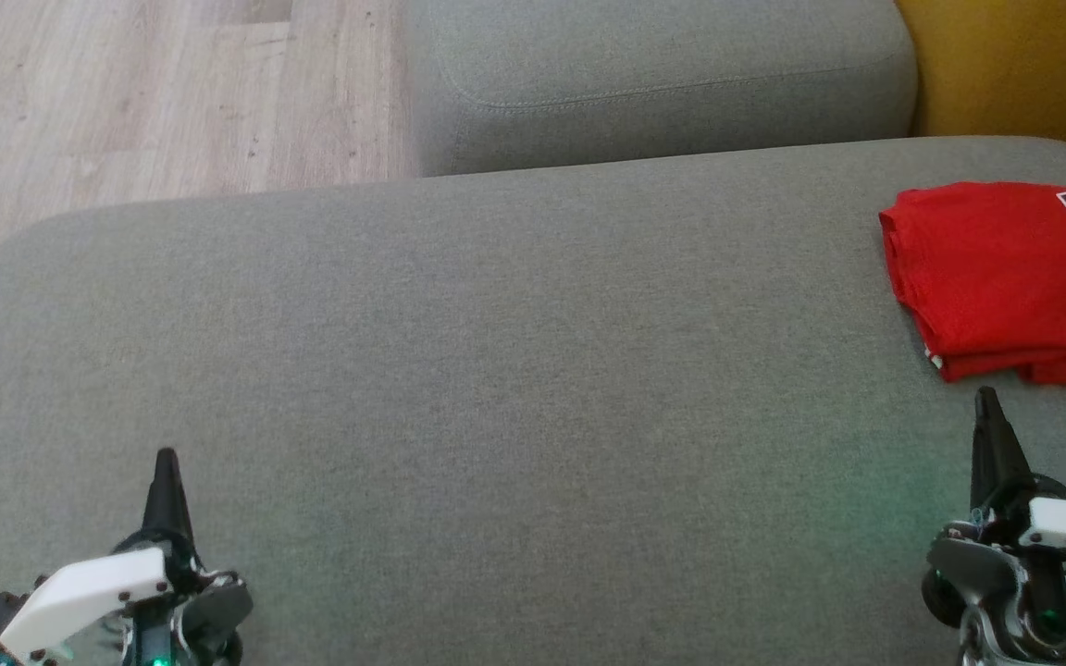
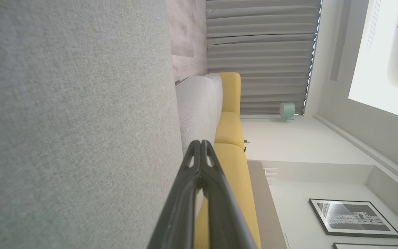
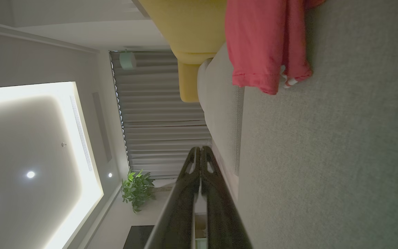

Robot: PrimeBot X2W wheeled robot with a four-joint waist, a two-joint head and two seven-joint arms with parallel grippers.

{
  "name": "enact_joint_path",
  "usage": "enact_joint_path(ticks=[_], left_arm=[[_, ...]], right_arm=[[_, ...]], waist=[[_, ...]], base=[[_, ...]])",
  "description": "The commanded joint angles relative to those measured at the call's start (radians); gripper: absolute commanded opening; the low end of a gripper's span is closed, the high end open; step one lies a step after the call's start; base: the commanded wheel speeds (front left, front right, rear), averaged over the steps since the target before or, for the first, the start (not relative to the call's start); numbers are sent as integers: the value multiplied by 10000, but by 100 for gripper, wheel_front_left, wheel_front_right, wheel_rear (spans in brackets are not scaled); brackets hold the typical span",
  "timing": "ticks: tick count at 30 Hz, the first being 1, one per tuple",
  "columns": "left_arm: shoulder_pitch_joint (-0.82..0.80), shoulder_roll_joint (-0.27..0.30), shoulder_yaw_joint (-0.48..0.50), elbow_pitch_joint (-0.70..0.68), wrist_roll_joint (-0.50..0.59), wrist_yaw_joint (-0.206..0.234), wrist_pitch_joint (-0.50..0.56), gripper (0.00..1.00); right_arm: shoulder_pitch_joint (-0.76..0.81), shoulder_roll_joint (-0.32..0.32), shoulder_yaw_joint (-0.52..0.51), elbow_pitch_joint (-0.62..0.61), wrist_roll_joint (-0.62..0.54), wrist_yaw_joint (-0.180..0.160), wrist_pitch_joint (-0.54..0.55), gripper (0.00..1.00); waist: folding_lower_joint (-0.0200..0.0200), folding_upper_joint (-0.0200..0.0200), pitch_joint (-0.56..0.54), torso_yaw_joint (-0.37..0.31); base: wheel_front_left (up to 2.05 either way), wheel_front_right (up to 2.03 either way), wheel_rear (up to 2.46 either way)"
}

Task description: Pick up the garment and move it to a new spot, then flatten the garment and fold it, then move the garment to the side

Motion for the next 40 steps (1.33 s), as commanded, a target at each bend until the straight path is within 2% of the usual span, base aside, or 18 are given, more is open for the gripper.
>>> enact_joint_path(ticks=[1, 40], left_arm=[[-479, 39, 383, -286, -55, -69, 71, 0], [-479, 39, 383, -287, -55, -69, 71, 0]], right_arm=[[-477, -55, 196, -378, 26, -7, 82, 0], [-479, -39, 172, -377, 7, -7, 101, 0]], waist=[[0, 0, 0, 0], [0, 0, 0, 0]], base=[[0, 0, 0], [0, 0, 0]])
